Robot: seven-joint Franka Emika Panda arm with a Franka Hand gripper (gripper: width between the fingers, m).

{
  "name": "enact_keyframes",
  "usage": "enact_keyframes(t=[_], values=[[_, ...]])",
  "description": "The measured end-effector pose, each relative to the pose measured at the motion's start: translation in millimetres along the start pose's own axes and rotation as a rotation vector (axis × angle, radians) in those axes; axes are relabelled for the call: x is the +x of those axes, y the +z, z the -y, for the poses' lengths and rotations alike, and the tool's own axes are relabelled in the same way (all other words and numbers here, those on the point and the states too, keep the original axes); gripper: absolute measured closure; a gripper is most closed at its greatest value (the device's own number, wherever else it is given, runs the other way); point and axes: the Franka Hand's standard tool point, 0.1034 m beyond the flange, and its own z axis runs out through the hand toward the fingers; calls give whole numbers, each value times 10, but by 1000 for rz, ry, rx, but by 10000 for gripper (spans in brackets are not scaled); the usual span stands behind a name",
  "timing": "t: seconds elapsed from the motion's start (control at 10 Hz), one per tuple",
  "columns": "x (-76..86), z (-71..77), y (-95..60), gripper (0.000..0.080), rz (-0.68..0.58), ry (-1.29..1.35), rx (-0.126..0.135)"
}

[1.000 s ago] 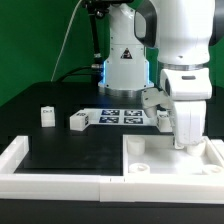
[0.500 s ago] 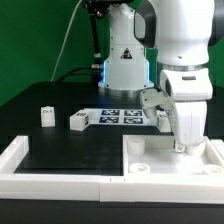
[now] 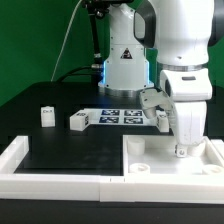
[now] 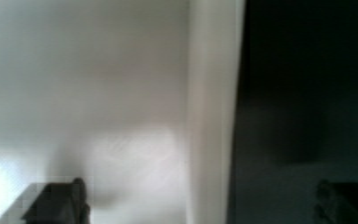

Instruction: Assemble one leg

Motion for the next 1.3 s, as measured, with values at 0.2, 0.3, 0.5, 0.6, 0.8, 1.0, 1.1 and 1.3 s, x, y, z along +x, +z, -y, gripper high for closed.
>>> enact_keyframes(t=[0.2, 0.3, 0.5, 0.6, 0.8, 1.0, 1.1, 1.3], values=[[9, 114, -56, 151, 5, 84, 4], [46, 232, -129, 151, 12, 132, 5], [138, 434, -343, 151, 30, 235, -3], [146, 481, -410, 151, 39, 258, -1], [134, 480, -370, 151, 38, 268, 3], [142, 483, -367, 151, 36, 396, 3], [143, 484, -366, 151, 37, 516, 1], [150, 487, -364, 151, 34, 718, -1]])
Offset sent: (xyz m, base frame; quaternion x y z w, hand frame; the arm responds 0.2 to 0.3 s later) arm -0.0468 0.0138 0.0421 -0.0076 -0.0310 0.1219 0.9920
